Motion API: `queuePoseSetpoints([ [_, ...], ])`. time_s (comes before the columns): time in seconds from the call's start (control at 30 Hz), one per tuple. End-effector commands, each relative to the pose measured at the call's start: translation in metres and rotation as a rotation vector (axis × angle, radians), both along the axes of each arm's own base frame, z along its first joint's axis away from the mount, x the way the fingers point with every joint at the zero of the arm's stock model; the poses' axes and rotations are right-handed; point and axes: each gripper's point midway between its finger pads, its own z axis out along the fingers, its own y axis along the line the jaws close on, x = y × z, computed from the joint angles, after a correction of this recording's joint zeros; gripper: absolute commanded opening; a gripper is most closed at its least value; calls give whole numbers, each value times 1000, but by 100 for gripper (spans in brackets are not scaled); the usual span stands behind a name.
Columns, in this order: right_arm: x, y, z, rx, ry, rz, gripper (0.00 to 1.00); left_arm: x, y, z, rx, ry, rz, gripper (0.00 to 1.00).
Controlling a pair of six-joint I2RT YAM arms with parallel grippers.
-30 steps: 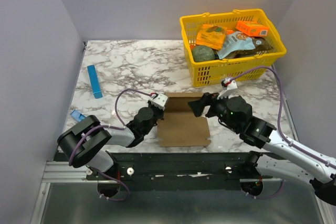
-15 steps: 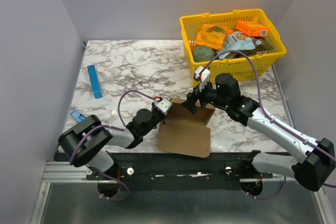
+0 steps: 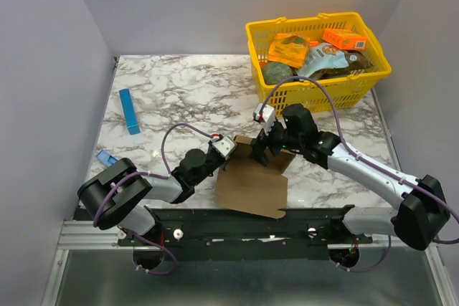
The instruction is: Fold the paper box
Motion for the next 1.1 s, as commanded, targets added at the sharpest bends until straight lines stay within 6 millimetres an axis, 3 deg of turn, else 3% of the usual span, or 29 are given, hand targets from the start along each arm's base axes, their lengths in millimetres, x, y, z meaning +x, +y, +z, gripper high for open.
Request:
queuePoseSetpoints([
  [0.0,12,-13,-18,-70,-24,-67,90,-14,-2,-15,56,16,-74,0],
  [0.23,22,-24,-11,-63,-103,-136,58,-11,-2,-13,63,33,-60,0],
  [0.4,22,-26,-11,-72,-122,-142,44,-4,-3,-17,91,80,-30,15],
  [0.53,24,-27,-16,-94,-123,-151,38,0,-3,-14,96,101,-11,35],
  [0.57,25,-29,-15,-101,-131,-159,37,1,-3,-12,94,105,-6,46],
  [0.77,29,-34,-12,-119,-158,-192,35,1,7,2,79,100,15,75],
  [0.97,29,-35,-11,-123,-167,-193,35,0,32,26,36,75,57,84],
  [1.03,29,-34,-11,-123,-170,-192,35,2,42,37,-10,68,74,83],
  [1.07,28,-34,-12,-127,-170,-189,35,2,41,40,-27,64,47,78],
])
